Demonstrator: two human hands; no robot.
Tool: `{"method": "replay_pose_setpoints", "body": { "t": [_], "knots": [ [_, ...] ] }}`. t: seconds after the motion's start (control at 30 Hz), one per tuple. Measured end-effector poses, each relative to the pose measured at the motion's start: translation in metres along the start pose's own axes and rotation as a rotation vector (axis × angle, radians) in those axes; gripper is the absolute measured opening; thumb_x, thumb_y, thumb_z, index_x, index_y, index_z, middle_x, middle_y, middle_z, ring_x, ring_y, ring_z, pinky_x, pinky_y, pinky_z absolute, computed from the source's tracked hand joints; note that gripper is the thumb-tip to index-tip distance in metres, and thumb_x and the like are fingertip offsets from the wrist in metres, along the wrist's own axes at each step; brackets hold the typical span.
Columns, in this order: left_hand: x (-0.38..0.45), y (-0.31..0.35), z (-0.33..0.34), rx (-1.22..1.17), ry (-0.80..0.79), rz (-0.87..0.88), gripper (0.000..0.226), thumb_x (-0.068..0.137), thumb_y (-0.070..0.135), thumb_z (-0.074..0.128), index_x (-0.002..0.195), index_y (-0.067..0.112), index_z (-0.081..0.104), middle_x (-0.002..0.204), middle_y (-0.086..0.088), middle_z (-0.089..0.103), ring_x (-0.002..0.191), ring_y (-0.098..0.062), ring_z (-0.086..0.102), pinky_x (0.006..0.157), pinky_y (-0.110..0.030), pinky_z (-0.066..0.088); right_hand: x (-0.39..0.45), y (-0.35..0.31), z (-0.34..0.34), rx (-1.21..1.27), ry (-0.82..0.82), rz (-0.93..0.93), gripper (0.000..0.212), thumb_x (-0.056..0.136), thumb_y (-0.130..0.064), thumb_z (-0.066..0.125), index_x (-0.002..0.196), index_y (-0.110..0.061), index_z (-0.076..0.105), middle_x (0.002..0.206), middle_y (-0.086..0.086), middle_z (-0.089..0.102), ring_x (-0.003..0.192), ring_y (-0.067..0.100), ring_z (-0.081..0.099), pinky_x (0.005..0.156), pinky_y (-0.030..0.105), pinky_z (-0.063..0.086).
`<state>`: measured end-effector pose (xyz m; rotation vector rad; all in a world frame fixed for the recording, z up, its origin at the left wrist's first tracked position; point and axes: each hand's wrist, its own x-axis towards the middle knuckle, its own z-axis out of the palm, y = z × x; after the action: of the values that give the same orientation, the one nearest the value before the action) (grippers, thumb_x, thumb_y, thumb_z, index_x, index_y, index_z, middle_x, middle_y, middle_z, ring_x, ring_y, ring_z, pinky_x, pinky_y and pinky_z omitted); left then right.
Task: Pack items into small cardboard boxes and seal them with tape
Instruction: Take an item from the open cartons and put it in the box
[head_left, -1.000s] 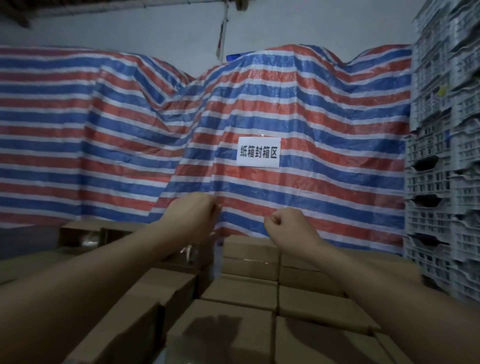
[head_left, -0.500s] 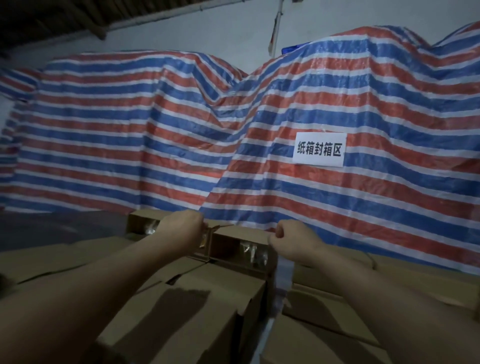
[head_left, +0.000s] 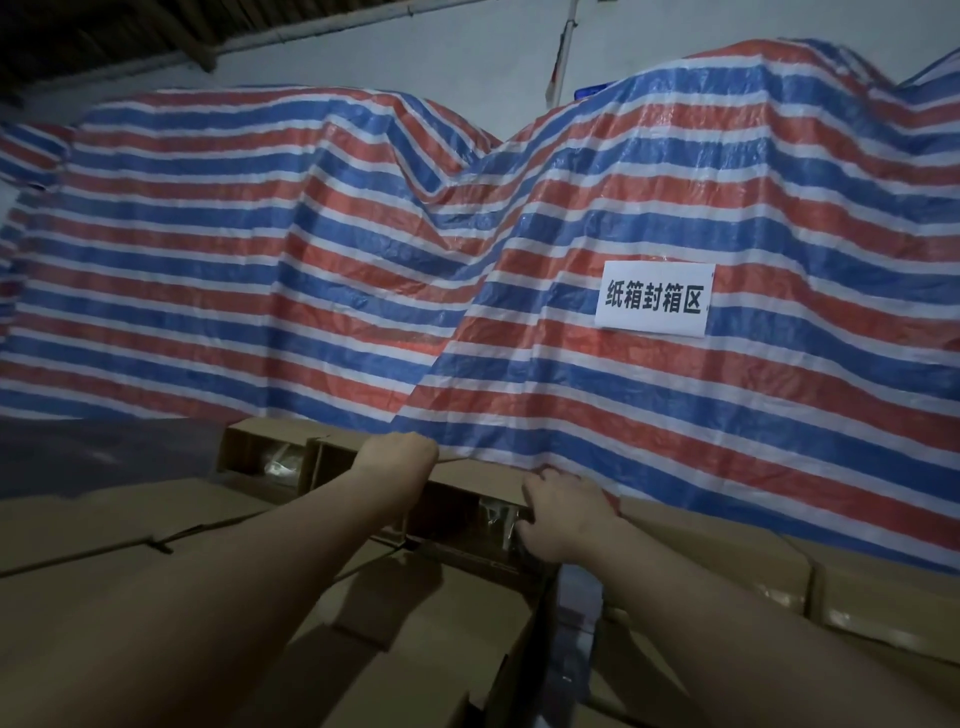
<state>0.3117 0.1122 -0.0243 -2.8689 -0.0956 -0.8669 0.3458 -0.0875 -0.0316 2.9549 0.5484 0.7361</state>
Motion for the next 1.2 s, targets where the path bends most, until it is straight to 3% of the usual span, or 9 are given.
{"method": "replay_pose_setpoints", "body": {
  "t": [0.1, 0.27, 0.47, 0.57, 0.67, 0.8, 0.9, 1.03, 1.2],
  "knots": [
    [0.008, 0.003, 0.011, -0.034, -0.004, 0.024, 0.012, 0.095, 0.019, 0.059, 0.107, 0.021, 0.056, 0.093, 0.003, 0.058, 0.085, -0.014, 0.061, 0.079, -0.031, 0.056, 0.002, 0.000, 0.014, 0.010, 0.068, -0.002, 0.021, 0.096, -0.032, 0.053, 0.116, -0.027, 0.055, 0.114, -0.001, 0.060, 0.101, 0.021, 0.058, 0.083, 0.032, 0.044],
    [0.004, 0.008, 0.017, -0.131, 0.060, 0.001, 0.011, 0.098, 0.031, 0.054, 0.104, 0.023, 0.058, 0.094, 0.004, 0.060, 0.083, -0.011, 0.062, 0.079, -0.031, 0.057, 0.002, -0.003, 0.016, -0.013, 0.099, 0.032, 0.019, 0.099, -0.018, 0.056, 0.118, -0.018, 0.060, 0.111, 0.003, 0.065, 0.087, 0.018, 0.058, 0.072, 0.027, 0.040],
    [-0.008, 0.001, -0.004, -0.261, 0.080, -0.059, 0.046, 0.097, 0.041, 0.053, 0.135, 0.021, 0.035, 0.118, -0.004, 0.054, 0.097, -0.017, 0.060, 0.073, -0.029, 0.055, -0.010, 0.001, -0.032, 0.002, 0.129, -0.010, 0.017, 0.094, -0.008, 0.055, 0.109, -0.017, 0.053, 0.106, 0.007, 0.062, 0.094, 0.024, 0.061, 0.071, 0.033, 0.041],
    [-0.017, -0.005, -0.023, -0.465, 0.145, -0.113, 0.047, 0.096, 0.035, 0.056, 0.137, 0.022, 0.034, 0.115, -0.002, 0.056, 0.094, -0.013, 0.060, 0.075, -0.029, 0.056, -0.020, 0.001, -0.060, 0.076, 0.140, -0.009, 0.006, 0.097, -0.010, 0.052, 0.099, -0.015, 0.052, 0.100, 0.006, 0.062, 0.092, 0.025, 0.062, 0.071, 0.034, 0.045],
    [-0.028, -0.012, -0.052, -0.661, 0.116, -0.129, 0.045, 0.092, 0.022, 0.062, 0.131, 0.025, 0.041, 0.108, 0.003, 0.058, 0.092, -0.010, 0.060, 0.076, -0.026, 0.055, -0.033, 0.004, -0.093, 0.173, 0.170, 0.004, 0.012, 0.099, -0.014, 0.051, 0.103, -0.016, 0.062, 0.097, 0.004, 0.066, 0.087, 0.022, 0.064, 0.075, 0.037, 0.055],
    [-0.042, -0.013, -0.100, -0.813, 0.059, -0.106, 0.050, 0.086, 0.010, 0.065, 0.129, 0.026, 0.044, 0.106, 0.003, 0.056, 0.094, -0.012, 0.058, 0.071, -0.023, 0.049, -0.053, 0.013, -0.145, 0.245, 0.140, -0.011, 0.017, 0.101, -0.017, 0.048, 0.102, -0.017, 0.065, 0.097, 0.002, 0.065, 0.085, 0.019, 0.062, 0.071, 0.033, 0.051],
    [-0.052, -0.007, -0.136, -0.938, -0.004, -0.138, 0.037, 0.086, 0.010, 0.062, 0.118, 0.023, 0.049, 0.100, 0.002, 0.056, 0.089, -0.012, 0.056, 0.067, -0.024, 0.047, -0.072, 0.024, -0.183, 0.268, 0.068, -0.040, 0.024, 0.106, -0.021, 0.047, 0.096, -0.011, 0.067, 0.092, 0.004, 0.063, 0.084, 0.021, 0.060, 0.066, 0.031, 0.045],
    [-0.080, 0.004, -0.178, -1.244, -0.104, -0.112, 0.024, 0.092, 0.021, 0.061, 0.116, 0.018, 0.060, 0.105, -0.006, 0.064, 0.095, -0.019, 0.064, 0.076, -0.031, 0.054, -0.111, 0.042, -0.226, 0.309, 0.048, -0.019, 0.032, 0.105, -0.024, 0.050, 0.075, -0.021, 0.059, 0.075, -0.002, 0.058, 0.067, 0.011, 0.053, 0.058, 0.026, 0.039],
    [-0.136, 0.028, -0.221, -1.443, -0.160, 0.104, 0.059, 0.088, 0.067, 0.050, 0.133, 0.029, 0.053, 0.125, 0.005, 0.059, 0.111, -0.013, 0.058, 0.088, -0.029, 0.045, -0.182, 0.067, -0.278, 0.518, -0.066, 0.059, 0.026, 0.105, -0.023, 0.050, 0.093, -0.007, 0.067, 0.081, 0.007, 0.063, 0.071, 0.017, 0.058, 0.067, 0.031, 0.053]
  ]
}}
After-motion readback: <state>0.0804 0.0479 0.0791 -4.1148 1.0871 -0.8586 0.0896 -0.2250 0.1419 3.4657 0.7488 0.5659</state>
